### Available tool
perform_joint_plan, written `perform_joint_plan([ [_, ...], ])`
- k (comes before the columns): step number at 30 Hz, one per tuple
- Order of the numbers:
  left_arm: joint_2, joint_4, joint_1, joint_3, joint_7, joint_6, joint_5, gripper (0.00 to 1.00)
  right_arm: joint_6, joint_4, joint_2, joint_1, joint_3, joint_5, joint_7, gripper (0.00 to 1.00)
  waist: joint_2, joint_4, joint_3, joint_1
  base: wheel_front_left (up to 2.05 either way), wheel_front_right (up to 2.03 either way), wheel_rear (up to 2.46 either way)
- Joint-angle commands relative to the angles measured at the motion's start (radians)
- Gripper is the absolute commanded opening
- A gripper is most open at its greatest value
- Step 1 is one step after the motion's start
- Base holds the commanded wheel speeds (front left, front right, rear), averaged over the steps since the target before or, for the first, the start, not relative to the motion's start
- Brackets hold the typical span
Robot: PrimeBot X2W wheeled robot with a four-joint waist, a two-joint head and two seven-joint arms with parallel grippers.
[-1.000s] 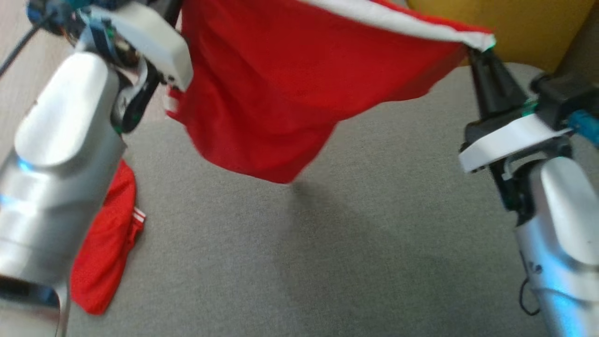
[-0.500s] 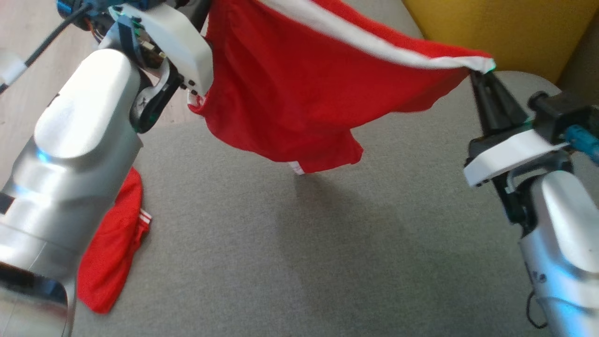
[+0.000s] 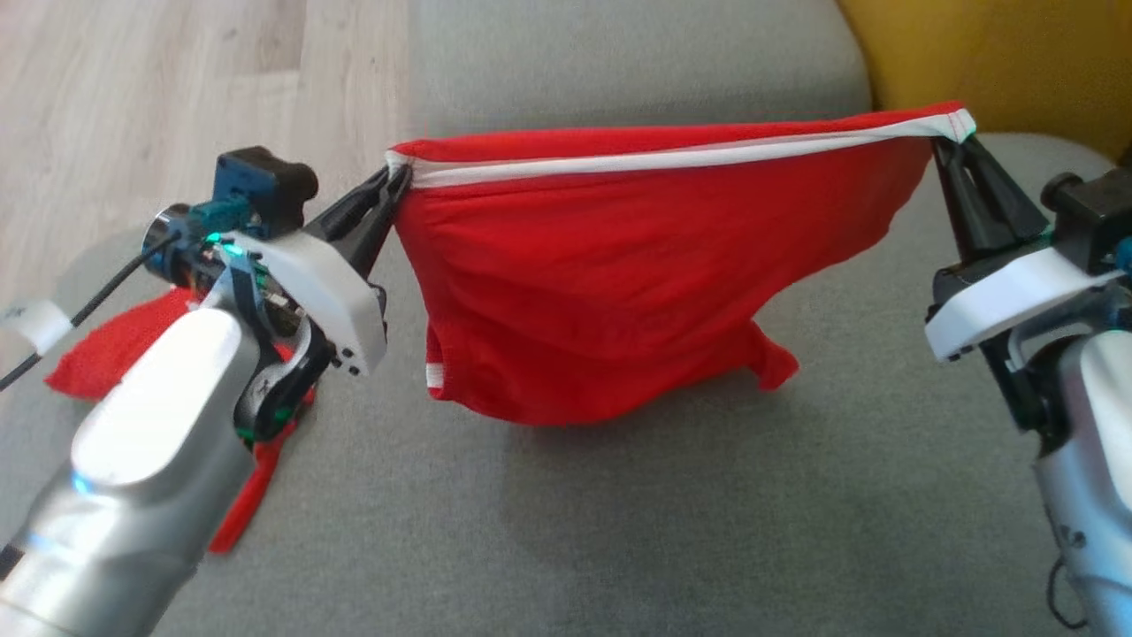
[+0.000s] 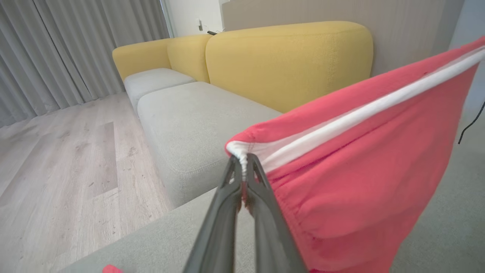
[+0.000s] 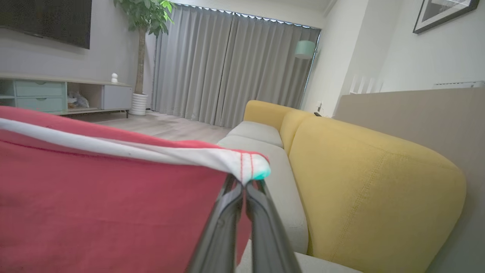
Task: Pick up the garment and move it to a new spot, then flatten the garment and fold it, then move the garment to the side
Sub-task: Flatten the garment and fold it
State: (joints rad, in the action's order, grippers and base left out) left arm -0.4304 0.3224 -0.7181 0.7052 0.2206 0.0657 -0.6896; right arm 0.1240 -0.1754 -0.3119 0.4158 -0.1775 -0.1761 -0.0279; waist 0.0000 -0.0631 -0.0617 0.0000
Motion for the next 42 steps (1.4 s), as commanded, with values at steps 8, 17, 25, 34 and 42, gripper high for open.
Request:
perform_joint_plan([
  [8, -0.063, -0.022, -0.209, -0.072, 0.008, -0.020, 0.040, 0.00, 0.007, -0.054, -0.069, 0.212, -0.056, -0.038, -0.028, 0.00, 0.0000, 0.000, 0.183, 0.0000, 0.00, 0.00, 0.00],
  [17, 0.025, 0.263, -0.665, -0.122, -0.197, -0.049, 0.186, 0.00, 0.007, -0.455, 0.010, 0.778, -0.081, -0.007, 0.120, 0.00, 0.0000, -0.064, 0.435, 0.0000, 0.00, 0.00, 0.00],
  [25, 0.132, 0.497, -0.825, -0.142, -0.424, -0.026, 0.199, 0.00, 0.007, -0.689, 0.092, 0.974, -0.005, 0.175, 0.283, 0.00, 0.0000, -0.065, 0.477, 0.0000, 0.00, 0.00, 0.00],
  [34, 0.219, 0.580, -0.618, -0.018, -0.481, 0.051, 0.245, 0.00, 0.007, -0.866, 0.073, 0.798, -0.139, 0.200, 0.289, 0.00, 0.0000, -0.035, 0.474, 0.0000, 0.00, 0.00, 0.00],
  [42, 0.176, 0.473, -0.339, 0.056, -0.482, 0.064, 0.235, 0.00, 0.007, -1.010, 0.044, 0.627, -0.352, 0.051, 0.238, 0.00, 0.0000, -0.028, 0.383, 0.0000, 0.00, 0.00, 0.00],
])
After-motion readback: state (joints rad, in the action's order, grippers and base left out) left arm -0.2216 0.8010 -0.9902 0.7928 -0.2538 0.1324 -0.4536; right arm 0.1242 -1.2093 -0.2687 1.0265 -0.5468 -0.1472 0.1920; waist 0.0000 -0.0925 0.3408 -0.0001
